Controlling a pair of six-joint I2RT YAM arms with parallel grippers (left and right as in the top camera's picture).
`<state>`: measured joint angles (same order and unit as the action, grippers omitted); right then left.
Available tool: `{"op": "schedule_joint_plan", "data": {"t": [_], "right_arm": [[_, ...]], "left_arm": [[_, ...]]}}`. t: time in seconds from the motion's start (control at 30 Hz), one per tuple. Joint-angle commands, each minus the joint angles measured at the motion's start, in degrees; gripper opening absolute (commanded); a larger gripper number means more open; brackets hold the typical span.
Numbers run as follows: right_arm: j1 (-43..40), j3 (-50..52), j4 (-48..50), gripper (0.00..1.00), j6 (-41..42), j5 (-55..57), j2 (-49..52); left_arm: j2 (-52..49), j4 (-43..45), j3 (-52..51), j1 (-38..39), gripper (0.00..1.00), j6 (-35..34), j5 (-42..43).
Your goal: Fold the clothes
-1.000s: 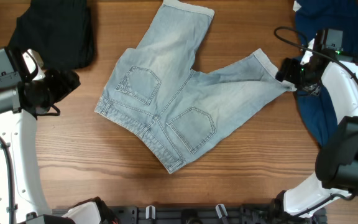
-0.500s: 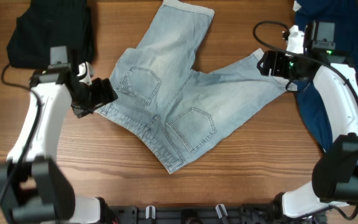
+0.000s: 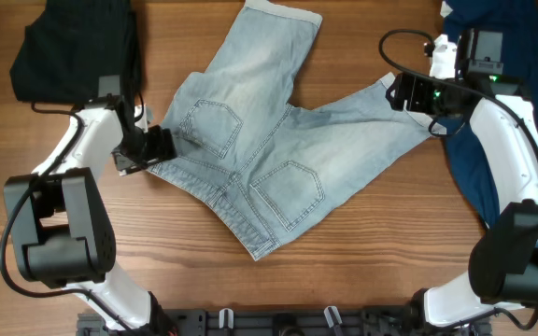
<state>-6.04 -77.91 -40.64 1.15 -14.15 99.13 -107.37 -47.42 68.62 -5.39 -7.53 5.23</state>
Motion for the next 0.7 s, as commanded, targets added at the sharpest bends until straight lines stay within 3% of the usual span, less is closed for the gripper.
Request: {"op": "schedule_joint_plan", "data": {"t": [0.0,0.13,0.23,0.27,0.3,0.33,0.57,0.67], "right_arm": [[0.4,0.0,1.0,0.92,-1.0,-0.9,-0.5],[0.5,0.0,1.4,0.91,-0.5,-0.9,0.0],[0.5,0.0,1.5,0.91,-0.5,-0.9,0.0],[0.5,0.0,1.6,0.91,-0.5,-0.9,0.0],[0.5,0.0,1.7,0.91,-0.5,-0.9,0.0],[0.5,0.0,1.7,0.9,-0.4,-0.9,0.0],[0.5,0.0,2.3,0.88,0.7,-1.0,0.0],[0.9,0.0,2.3,0.87,1.0,-0.9,0.1]], "left_arm": [[-0.8,3.1,-0.3,0.0,0.78,2.3,-6.4],[-2.9,5.1,-0.3,0.3,0.68,4.8,-3.3],[-4.1,5.0,-0.3,0.3,0.49,4.8,-3.1],[-4.6,4.8,-0.3,0.3,0.41,4.8,-3.1],[-5.5,4.3,-0.3,0.3,0.16,4.7,-3.2],[-5.5,4.2,-0.3,0.3,0.06,4.0,-3.7],[-5.3,9.9,4.0,0.2,0.04,2.4,-17.4],[-5.3,16.6,7.3,0.2,0.04,3.1,-21.7]]}}
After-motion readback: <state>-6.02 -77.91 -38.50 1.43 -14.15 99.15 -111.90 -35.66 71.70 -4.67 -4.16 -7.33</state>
